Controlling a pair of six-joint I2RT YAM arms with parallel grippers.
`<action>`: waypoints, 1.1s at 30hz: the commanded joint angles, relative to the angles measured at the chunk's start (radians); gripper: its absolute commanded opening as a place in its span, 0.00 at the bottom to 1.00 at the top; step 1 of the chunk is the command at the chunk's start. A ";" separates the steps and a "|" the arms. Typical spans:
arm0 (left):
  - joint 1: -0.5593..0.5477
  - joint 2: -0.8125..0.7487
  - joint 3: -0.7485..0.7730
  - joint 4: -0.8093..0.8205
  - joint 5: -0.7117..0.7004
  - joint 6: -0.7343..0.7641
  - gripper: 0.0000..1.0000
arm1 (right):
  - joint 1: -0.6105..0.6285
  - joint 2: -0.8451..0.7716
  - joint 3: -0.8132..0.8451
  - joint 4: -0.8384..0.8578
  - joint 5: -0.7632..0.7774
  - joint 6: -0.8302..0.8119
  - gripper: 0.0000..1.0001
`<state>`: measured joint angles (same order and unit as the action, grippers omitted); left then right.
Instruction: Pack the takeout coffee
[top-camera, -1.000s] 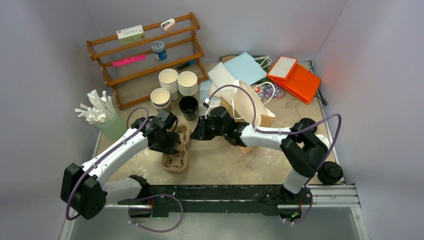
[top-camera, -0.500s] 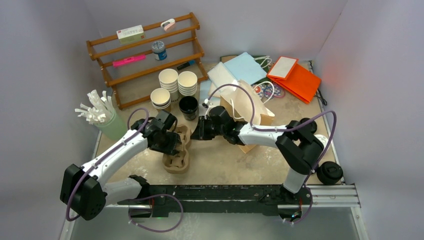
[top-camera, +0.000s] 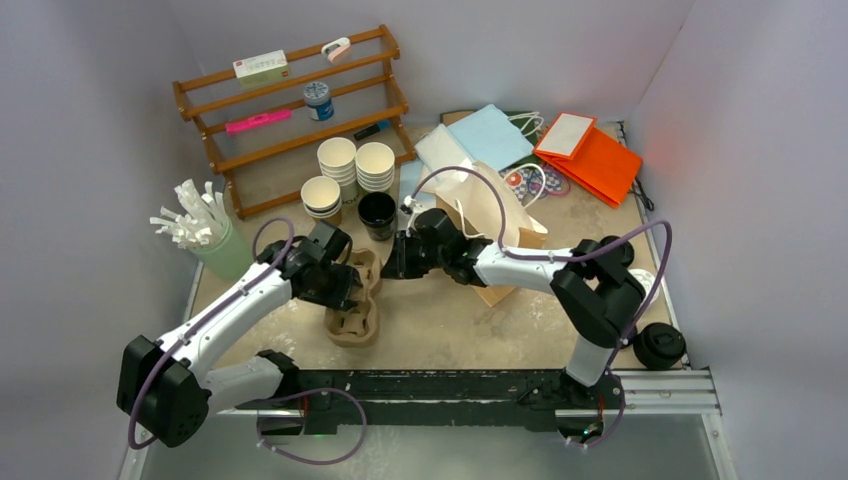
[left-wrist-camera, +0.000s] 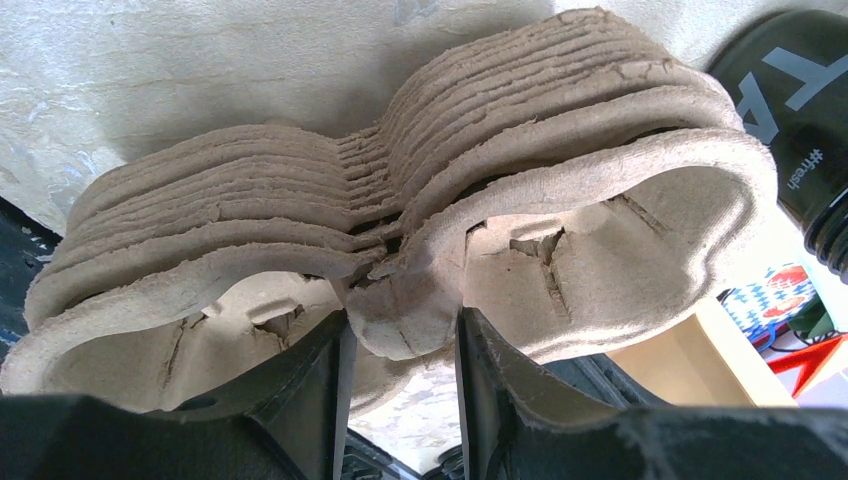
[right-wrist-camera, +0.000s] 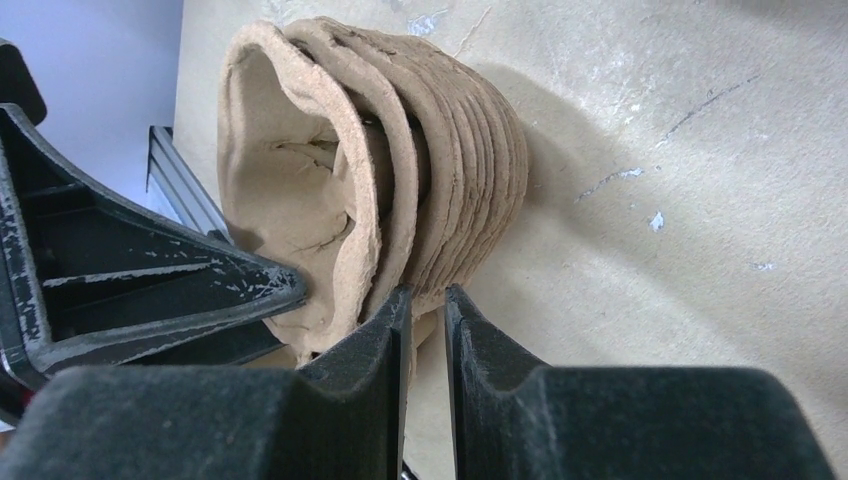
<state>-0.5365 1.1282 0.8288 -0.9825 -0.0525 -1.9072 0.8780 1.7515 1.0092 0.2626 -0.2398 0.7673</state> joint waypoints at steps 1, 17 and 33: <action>0.007 -0.039 0.022 -0.007 -0.004 -0.006 0.27 | 0.000 0.026 0.060 -0.051 -0.022 -0.040 0.20; 0.007 -0.060 0.019 -0.044 -0.027 -0.033 0.29 | -0.057 -0.084 -0.010 0.012 -0.024 -0.035 0.23; 0.007 -0.057 0.019 -0.039 -0.026 -0.034 0.28 | -0.059 -0.013 0.034 0.075 -0.121 -0.044 0.26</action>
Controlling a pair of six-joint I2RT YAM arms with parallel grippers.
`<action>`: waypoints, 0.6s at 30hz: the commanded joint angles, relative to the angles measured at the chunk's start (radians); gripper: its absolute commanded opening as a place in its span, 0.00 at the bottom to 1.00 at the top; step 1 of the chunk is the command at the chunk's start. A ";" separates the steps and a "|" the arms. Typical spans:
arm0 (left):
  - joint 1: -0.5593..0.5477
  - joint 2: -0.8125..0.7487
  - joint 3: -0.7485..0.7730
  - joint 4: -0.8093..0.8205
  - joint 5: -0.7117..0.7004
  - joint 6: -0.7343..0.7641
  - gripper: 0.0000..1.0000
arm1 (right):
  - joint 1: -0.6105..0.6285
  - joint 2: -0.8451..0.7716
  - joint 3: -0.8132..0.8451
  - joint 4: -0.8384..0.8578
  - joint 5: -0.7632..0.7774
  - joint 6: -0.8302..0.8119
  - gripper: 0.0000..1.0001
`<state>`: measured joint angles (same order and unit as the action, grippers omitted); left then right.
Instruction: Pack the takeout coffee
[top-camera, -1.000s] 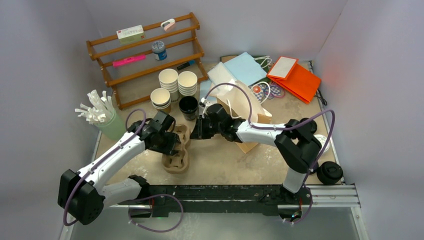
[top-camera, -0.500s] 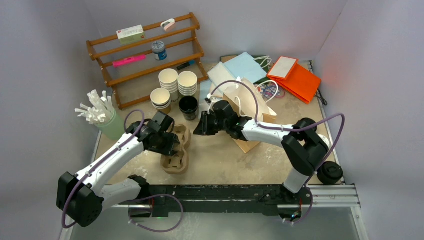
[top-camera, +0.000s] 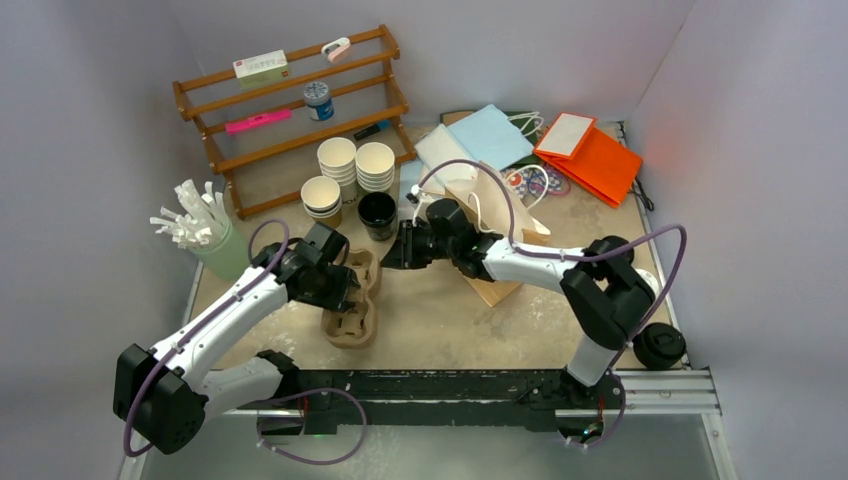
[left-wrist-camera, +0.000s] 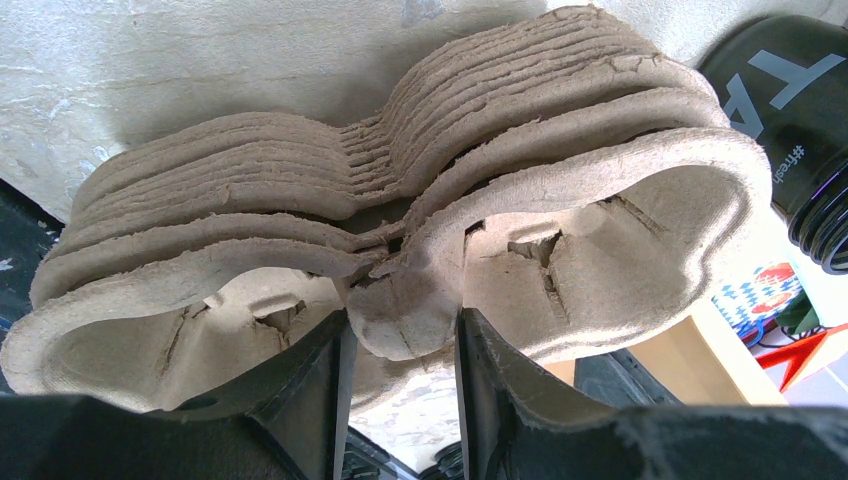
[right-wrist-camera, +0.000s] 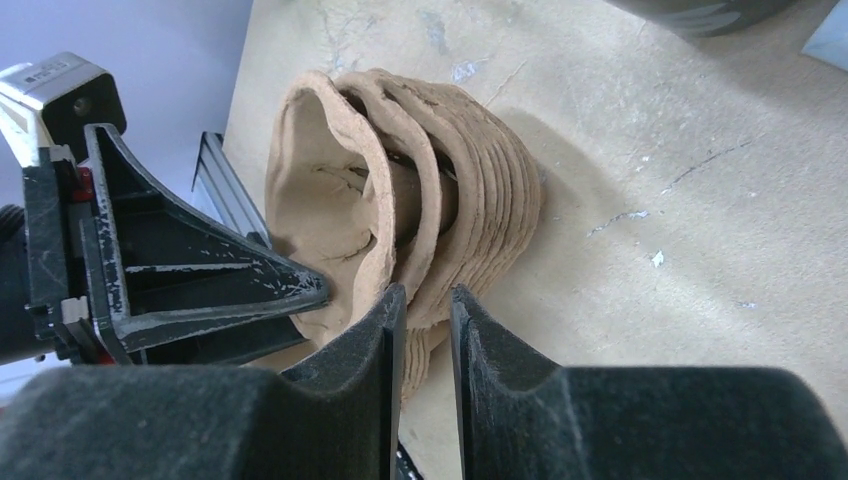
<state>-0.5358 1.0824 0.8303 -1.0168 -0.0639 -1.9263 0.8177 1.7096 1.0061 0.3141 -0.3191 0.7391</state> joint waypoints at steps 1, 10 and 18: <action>0.005 -0.012 0.016 -0.005 -0.013 -0.015 0.28 | 0.000 0.037 0.041 0.020 -0.044 -0.018 0.26; 0.007 -0.027 0.003 0.009 -0.012 -0.020 0.28 | 0.000 0.077 0.045 0.032 -0.066 -0.015 0.26; 0.006 -0.041 0.000 0.003 -0.024 -0.029 0.28 | 0.001 0.022 0.022 0.021 0.002 -0.018 0.28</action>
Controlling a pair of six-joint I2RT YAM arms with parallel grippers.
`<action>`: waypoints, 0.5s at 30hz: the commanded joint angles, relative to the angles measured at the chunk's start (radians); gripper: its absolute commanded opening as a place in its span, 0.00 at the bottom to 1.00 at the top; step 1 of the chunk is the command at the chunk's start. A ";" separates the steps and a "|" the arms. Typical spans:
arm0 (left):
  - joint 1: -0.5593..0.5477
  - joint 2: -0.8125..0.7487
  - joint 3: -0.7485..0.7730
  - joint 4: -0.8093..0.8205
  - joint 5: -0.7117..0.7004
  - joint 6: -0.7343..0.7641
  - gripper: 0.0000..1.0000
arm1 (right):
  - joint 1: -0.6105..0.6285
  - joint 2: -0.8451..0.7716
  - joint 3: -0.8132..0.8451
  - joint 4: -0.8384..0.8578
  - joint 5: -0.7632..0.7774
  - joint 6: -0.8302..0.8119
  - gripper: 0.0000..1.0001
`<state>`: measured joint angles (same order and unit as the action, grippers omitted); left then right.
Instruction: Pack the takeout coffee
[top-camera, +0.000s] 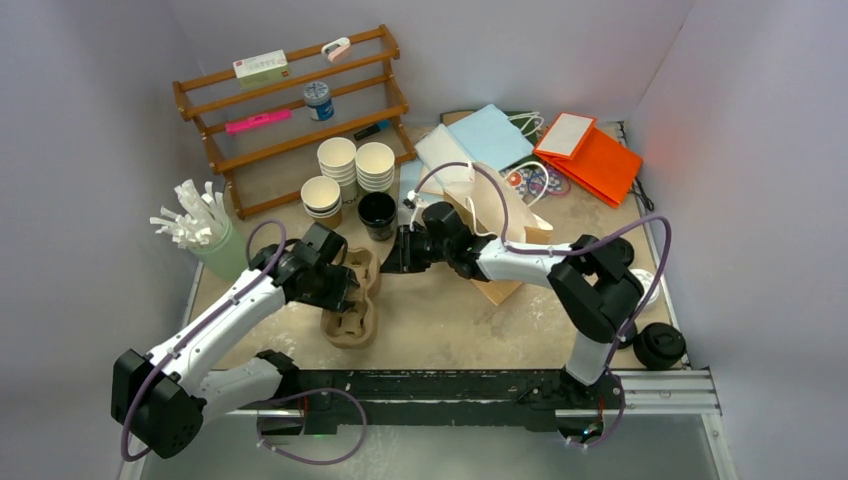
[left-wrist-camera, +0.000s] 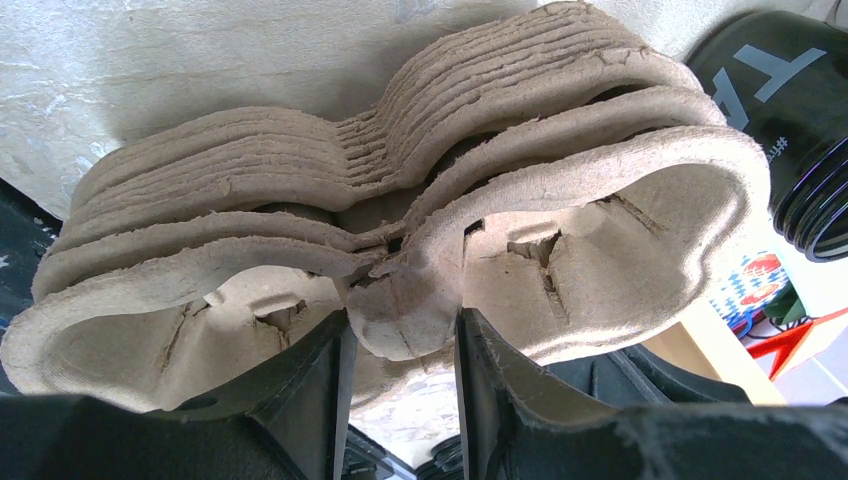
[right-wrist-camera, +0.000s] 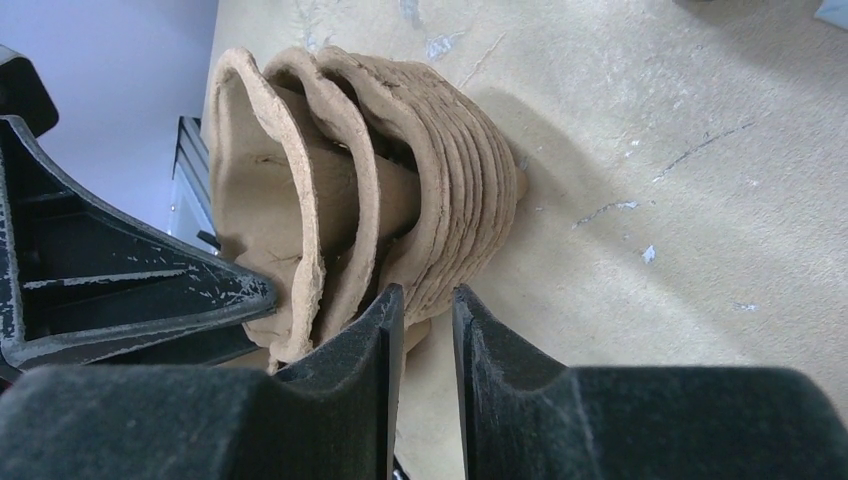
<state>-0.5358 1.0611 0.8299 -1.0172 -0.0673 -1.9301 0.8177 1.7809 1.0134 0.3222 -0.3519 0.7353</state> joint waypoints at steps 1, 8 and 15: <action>0.006 -0.018 -0.001 0.003 -0.019 -0.025 0.28 | 0.000 -0.053 0.012 0.017 0.037 -0.015 0.28; 0.005 -0.016 -0.007 0.004 -0.019 -0.022 0.28 | 0.001 -0.085 -0.013 0.064 0.048 -0.016 0.28; 0.006 -0.015 -0.007 0.011 -0.020 -0.019 0.27 | 0.001 -0.058 0.000 0.100 0.038 -0.011 0.29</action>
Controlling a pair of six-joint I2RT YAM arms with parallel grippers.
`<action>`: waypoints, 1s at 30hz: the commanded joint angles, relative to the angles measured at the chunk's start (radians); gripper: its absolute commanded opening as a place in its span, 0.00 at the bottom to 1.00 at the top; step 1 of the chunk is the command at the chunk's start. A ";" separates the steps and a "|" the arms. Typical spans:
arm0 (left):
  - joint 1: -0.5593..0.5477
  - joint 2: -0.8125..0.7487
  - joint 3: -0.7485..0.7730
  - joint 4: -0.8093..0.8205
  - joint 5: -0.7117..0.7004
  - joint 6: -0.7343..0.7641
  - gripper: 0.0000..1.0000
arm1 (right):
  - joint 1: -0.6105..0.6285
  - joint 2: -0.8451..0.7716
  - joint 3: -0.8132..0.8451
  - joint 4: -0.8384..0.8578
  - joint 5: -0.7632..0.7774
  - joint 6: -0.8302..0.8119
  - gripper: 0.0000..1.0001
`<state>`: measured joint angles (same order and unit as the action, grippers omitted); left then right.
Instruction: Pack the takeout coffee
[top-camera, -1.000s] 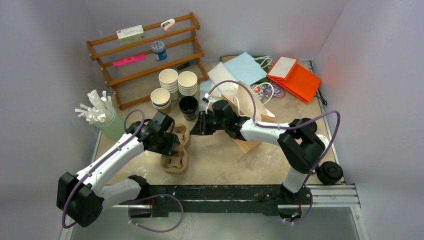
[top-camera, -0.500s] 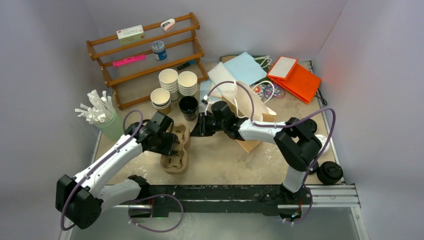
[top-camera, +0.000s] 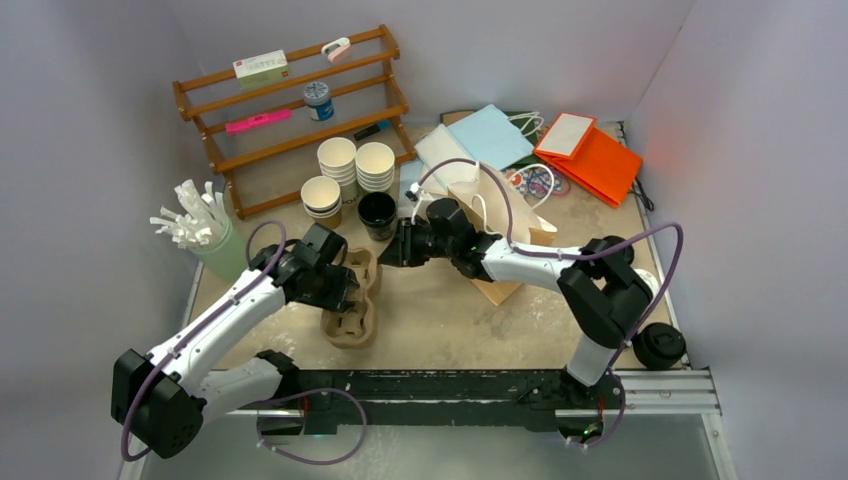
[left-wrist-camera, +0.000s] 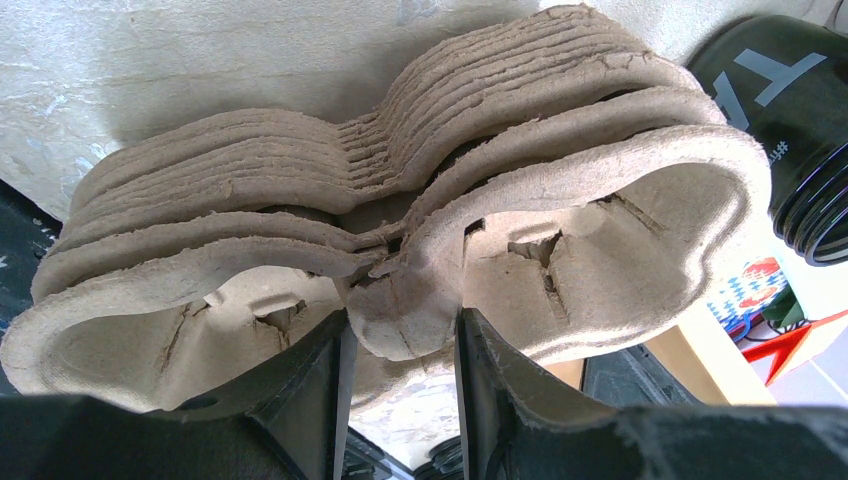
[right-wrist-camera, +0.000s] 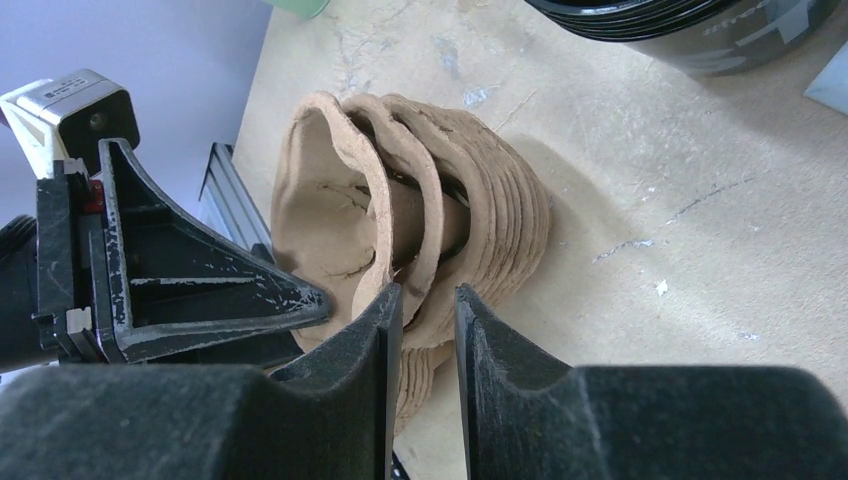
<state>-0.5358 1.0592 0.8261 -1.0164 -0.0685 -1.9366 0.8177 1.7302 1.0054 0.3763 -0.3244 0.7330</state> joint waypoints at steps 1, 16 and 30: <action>0.006 -0.012 -0.003 0.011 -0.018 -0.011 0.27 | 0.001 -0.001 0.012 0.042 0.009 -0.009 0.29; 0.008 -0.026 -0.016 0.026 -0.015 -0.013 0.27 | 0.001 0.052 0.012 0.038 -0.029 0.029 0.27; 0.019 -0.053 -0.022 0.026 -0.022 -0.017 0.35 | 0.001 0.105 0.059 -0.090 -0.002 0.014 0.24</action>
<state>-0.5282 1.0344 0.8028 -0.9962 -0.0742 -1.9369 0.8177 1.8004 1.0328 0.3721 -0.3393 0.7593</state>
